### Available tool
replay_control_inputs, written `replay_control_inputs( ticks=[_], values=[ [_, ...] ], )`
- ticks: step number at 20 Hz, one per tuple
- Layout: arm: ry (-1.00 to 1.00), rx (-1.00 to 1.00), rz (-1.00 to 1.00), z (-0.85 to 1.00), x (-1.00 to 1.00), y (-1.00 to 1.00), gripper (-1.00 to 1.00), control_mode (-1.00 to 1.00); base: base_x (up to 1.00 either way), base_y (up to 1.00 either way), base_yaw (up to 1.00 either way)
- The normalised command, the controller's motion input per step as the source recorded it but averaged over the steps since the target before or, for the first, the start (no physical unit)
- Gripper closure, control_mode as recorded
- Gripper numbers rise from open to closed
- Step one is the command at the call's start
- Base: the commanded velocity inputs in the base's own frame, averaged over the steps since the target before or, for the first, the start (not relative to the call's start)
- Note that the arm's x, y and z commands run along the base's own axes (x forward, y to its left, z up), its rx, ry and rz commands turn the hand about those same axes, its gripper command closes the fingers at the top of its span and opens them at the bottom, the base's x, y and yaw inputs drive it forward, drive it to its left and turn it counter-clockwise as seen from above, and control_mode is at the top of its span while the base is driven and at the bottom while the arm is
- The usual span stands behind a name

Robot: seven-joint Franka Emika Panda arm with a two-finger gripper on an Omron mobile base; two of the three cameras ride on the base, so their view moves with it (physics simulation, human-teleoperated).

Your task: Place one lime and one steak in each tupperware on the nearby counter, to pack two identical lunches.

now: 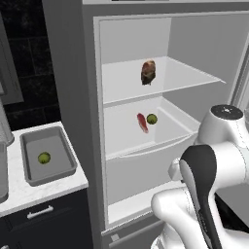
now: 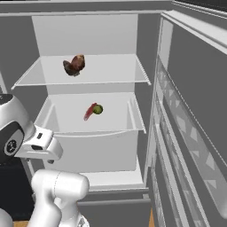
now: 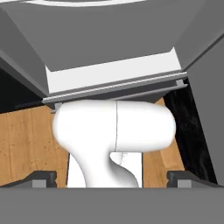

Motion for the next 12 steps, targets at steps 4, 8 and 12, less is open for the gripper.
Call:
replay_control_inputs(
  ticks=[4,8,12],
  values=[
    [-0.10,-0.04,0.03,0.11,0.00,0.00,-1.00,-1.00,0.00,0.00,0.03],
    [-0.59,-0.16,0.11,0.49,-0.03,0.00,-1.00,-1.00,0.00,0.00,0.00],
    [-0.42,-0.09,0.07,0.40,0.41,-0.06,-1.00,-1.00,0.00,0.00,0.00]
  ],
)
